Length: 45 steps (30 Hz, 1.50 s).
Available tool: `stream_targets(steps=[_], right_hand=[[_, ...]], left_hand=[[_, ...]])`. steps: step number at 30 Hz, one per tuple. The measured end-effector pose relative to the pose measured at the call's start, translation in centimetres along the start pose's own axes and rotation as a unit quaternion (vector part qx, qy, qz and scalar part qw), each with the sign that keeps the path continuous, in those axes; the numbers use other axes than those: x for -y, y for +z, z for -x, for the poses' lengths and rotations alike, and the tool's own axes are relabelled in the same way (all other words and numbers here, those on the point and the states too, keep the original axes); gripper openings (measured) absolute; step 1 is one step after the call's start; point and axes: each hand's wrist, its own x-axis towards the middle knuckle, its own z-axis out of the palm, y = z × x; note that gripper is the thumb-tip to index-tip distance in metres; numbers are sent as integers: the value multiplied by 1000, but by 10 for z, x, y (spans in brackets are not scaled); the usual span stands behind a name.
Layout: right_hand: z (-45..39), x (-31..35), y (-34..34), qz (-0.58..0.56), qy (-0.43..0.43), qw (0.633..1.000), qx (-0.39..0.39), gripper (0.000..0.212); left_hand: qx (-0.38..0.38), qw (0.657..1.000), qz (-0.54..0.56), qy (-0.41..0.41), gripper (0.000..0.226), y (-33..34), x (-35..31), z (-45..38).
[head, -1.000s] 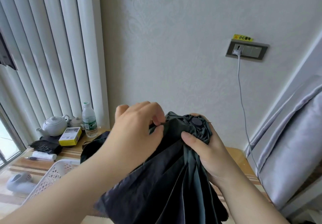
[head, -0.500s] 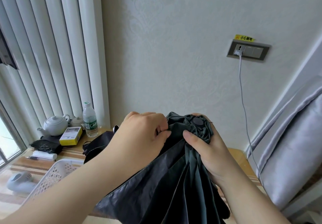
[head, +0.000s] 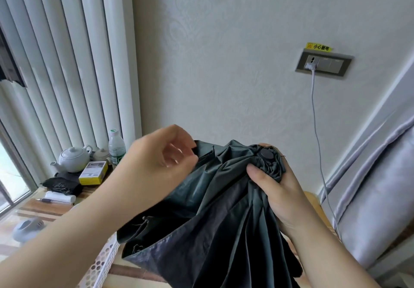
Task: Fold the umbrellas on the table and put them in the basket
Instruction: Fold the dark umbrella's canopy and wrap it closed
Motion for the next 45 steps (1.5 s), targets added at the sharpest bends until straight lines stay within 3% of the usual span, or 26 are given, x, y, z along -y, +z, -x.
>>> stream_targets(steps=[3,7,11,13,14,17,20,23,27,32,38,45], right_hand=[[-1,-1,2,1,-5,1000,10,28],[0,0,5,8,-8,999,33,27],[0,-1,2,12,-9,1000,17,30],[1,-1,-1,10,-9,1000,11,28],[1,0,-2,9,-10,1000,10,25],[1,0,-5,12,-16,1000,8,24],[-3,0,-3,4,-17,1000,0,32],[-6,-1,1,-1,-18,1000,5,35],[-6,0,6,2,-12,1000,-2,37],[-3,-2,10,-1,-4,1000,-3,35],[0,0,14,30,-2,999,35,26],[5,4,16,15,-6,996,84,31]], left_hand=[[-34,993,-111,-17,14,-2,3,-10],[69,988,-135,-21,10,-3,5,-21],[50,990,-132,11,20,-17,-1,-26],[112,982,-153,1,12,-34,-5,-19],[180,966,-182,-22,13,-42,-5,-13],[350,882,-302,-94,46,-50,6,8],[410,837,-339,-128,28,-33,26,18],[350,873,-314,-128,28,-32,29,20],[266,926,-259,-74,11,-44,19,24],[173,964,-194,-52,3,-32,20,22],[84,988,-127,-24,26,-6,3,7],[64,992,-113,-1,16,19,-13,3]])
